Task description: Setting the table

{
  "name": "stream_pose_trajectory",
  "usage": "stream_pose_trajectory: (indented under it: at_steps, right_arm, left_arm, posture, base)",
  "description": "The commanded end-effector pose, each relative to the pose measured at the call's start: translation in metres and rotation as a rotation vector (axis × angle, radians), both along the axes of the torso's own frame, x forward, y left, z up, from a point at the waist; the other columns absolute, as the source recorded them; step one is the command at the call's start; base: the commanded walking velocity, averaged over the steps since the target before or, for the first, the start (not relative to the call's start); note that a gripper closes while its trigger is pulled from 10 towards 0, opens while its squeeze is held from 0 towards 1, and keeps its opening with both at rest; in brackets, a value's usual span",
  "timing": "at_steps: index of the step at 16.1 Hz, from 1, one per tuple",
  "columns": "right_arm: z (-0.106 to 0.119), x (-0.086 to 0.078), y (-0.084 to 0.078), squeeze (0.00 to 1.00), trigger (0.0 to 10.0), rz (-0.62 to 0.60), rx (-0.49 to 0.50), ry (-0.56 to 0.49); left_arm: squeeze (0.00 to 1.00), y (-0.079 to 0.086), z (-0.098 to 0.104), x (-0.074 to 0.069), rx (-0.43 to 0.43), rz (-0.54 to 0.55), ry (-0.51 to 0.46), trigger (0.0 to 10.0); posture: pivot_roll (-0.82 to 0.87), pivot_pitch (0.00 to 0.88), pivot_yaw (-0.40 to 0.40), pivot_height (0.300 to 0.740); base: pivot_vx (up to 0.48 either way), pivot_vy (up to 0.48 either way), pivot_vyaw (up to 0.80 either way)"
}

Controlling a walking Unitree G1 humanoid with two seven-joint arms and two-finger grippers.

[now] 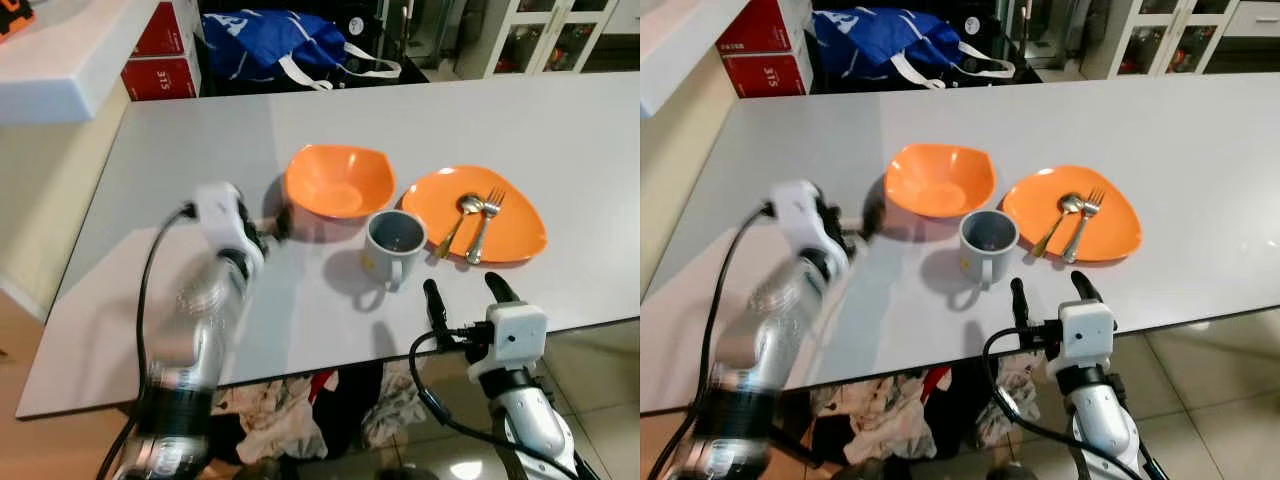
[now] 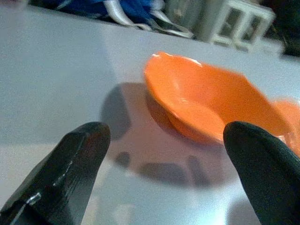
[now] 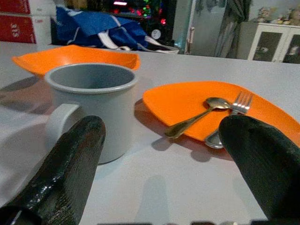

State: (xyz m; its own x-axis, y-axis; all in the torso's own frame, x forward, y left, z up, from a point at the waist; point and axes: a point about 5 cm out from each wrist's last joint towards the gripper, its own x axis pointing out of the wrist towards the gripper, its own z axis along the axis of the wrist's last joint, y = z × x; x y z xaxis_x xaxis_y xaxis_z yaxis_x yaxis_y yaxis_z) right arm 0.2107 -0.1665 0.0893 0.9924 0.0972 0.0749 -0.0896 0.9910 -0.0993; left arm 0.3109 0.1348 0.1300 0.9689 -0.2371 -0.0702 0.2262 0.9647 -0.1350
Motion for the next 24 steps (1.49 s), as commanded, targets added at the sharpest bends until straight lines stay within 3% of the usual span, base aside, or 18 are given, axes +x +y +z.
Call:
stream_pose_trajectory:
  at_steps: [1, 2, 3, 4, 7, 8, 10, 14, 18, 20, 21, 23, 24]
  right_arm:
    - [0.0, 0.001, -0.005, 0.0, 10.0, -0.026, 0.015, -0.014]
    - [0.0, 0.001, -0.006, 0.0, 10.0, -0.027, 0.017, -0.016]
    - [0.0, 0.0, -0.007, 0.0, 10.0, -0.025, 0.018, -0.018]
    - [0.0, -0.001, -0.008, 0.0, 10.0, -0.025, 0.018, -0.021]
    - [0.001, -0.005, -0.008, 0.0, 10.0, -0.024, 0.026, -0.024]
    - [0.002, -0.007, -0.007, 0.0, 10.0, -0.016, 0.028, -0.026]
    - [0.002, -0.006, -0.007, 0.0, 10.0, -0.013, 0.031, -0.028]
    - [-0.001, -0.005, -0.006, 0.0, 10.0, 0.003, 0.037, -0.019]
    - [-0.002, -0.005, -0.006, 0.0, 10.0, 0.003, 0.038, -0.011]
    - [0.0, -0.006, -0.004, 0.0, 10.0, 0.007, 0.039, -0.013]
    - [0.003, -0.007, -0.003, 0.0, 10.0, 0.007, 0.036, -0.018]
    - [0.008, -0.009, -0.002, 0.0, 10.0, 0.007, 0.029, -0.02]
    - [0.009, -0.009, -0.002, 0.0, 10.0, 0.009, 0.028, -0.02]
  left_arm:
    - [0.0, -0.003, 0.007, -0.009, 0.118, -0.082, -0.116, 10.0]
    - [0.0, -0.002, 0.005, -0.015, 0.174, -0.111, -0.153, 10.0]
    - [0.0, -0.003, 0.003, -0.03, 0.295, -0.195, -0.261, 10.0]
    - [0.0, 0.0, -0.003, -0.042, 0.346, -0.241, -0.28, 10.0]
    - [0.0, 0.014, -0.014, -0.049, 0.278, -0.155, -0.156, 10.0]
    - [0.0, 0.008, -0.016, -0.049, 0.196, -0.127, -0.082, 10.0]
    - [0.0, 0.008, -0.016, -0.043, 0.149, -0.088, -0.047, 10.0]
    - [0.0, -0.003, -0.005, -0.037, 0.148, -0.103, -0.07, 10.0]
    - [0.0, -0.002, -0.006, -0.039, 0.154, -0.085, -0.054, 10.0]
    - [0.0, 0.012, -0.009, -0.046, 0.215, -0.047, -0.119, 10.0]
    - [0.0, 0.025, -0.02, -0.056, 0.247, -0.025, -0.094, 10.0]
    - [0.0, 0.032, -0.03, -0.081, 0.29, -0.077, -0.067, 10.0]
    - [0.0, 0.034, -0.03, -0.083, 0.297, -0.078, -0.065, 10.0]
  posture:
    - [-0.14, 0.0, 0.047, 0.736]
    - [-0.14, 0.0, 0.048, 0.736]
    - [-0.14, 0.0, 0.052, 0.736]
    - [-0.15, 0.0, 0.055, 0.736]
    - [-0.15, 0.001, 0.055, 0.736]
    - [-0.15, 0.001, 0.052, 0.736]
    - [-0.15, 0.002, 0.05, 0.736]
    - [-0.14, 0.003, 0.045, 0.736]
    - [-0.15, 0.01, 0.046, 0.736]
    - [-0.15, 0.009, 0.049, 0.736]
    - [-0.16, 0.012, 0.053, 0.736]
    - [-0.16, 0.013, 0.055, 0.736]
    - [-0.16, 0.013, 0.057, 0.736]
  base:
    - [0.0, 0.0, 0.0]
    - [0.0, 0.0, 0.0]
    - [0.0, 0.0, 0.0]
    - [0.0, 0.0, 0.0]
    - [0.0, 0.0, 0.0]
    - [0.0, 0.0, 0.0]
    - [0.0, 0.0, 0.0]
    - [0.0, 0.0, 0.0]
    - [0.0, 0.0, 0.0]
    - [0.0, 0.0, 0.0]
    - [0.0, 0.0, 0.0]
    - [0.0, 0.0, 0.0]
    - [0.0, 0.0, 0.0]
